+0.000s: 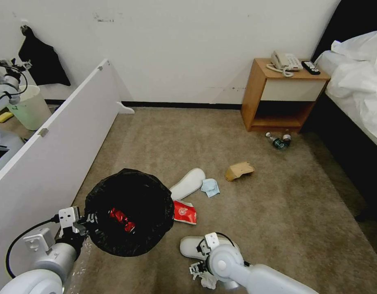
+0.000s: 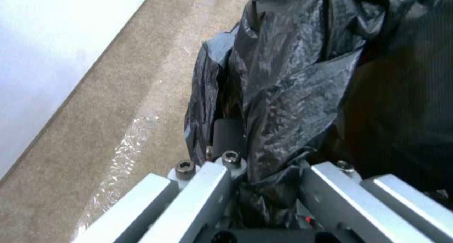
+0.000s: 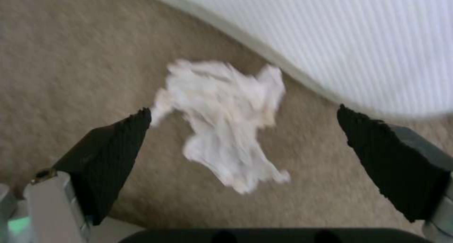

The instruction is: Pick up the trash bin, then pick up the garbage from the floor and place it into the trash bin.

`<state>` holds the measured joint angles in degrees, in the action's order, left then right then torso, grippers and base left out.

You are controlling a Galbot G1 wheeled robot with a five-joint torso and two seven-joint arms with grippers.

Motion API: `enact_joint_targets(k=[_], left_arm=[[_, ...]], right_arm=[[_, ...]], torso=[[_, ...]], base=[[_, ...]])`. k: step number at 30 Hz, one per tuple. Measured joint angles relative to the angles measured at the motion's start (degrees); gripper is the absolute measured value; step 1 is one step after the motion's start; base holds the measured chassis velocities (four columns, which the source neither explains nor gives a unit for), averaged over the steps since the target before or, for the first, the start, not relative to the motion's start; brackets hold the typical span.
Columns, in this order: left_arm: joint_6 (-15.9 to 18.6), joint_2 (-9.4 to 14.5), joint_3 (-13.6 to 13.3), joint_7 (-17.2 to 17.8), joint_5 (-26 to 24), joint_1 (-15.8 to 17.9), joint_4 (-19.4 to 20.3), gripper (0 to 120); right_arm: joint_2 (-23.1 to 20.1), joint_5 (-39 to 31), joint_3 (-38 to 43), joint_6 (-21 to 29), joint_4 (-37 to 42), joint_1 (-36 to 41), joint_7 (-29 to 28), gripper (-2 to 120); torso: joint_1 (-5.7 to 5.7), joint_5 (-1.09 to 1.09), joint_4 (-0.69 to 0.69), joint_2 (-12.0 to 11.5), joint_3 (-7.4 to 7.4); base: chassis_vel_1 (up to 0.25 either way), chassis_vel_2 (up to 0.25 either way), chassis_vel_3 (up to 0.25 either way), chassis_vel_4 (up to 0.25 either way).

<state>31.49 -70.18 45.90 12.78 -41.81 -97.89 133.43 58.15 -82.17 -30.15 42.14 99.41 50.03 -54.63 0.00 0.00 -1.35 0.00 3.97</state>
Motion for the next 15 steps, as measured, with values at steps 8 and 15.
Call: enact_joint_targets(k=[8, 15], left_arm=[[-0.3, 0.7, -0.2, -0.1, 0.0, -0.2, -0.7, 0], [-0.4, 1.2, 0.2, -0.2, -0.2, -0.4, -0.8, 0]], right_arm=[[-2.8, 2.4, 3.2, 0.0, 1.6, 4.7, 0.4, 100], [-2.2, 3.2, 3.9, 0.0, 0.7, 4.3, 1.4, 100]], torso=[[0.0, -0.01, 0.01, 0.0, 0.0], [0.0, 0.0, 0.01, 0.0, 0.0]], base=[[0.0, 0.0, 0.0, 0.0], [0.0, 0.0, 0.0, 0.0]])
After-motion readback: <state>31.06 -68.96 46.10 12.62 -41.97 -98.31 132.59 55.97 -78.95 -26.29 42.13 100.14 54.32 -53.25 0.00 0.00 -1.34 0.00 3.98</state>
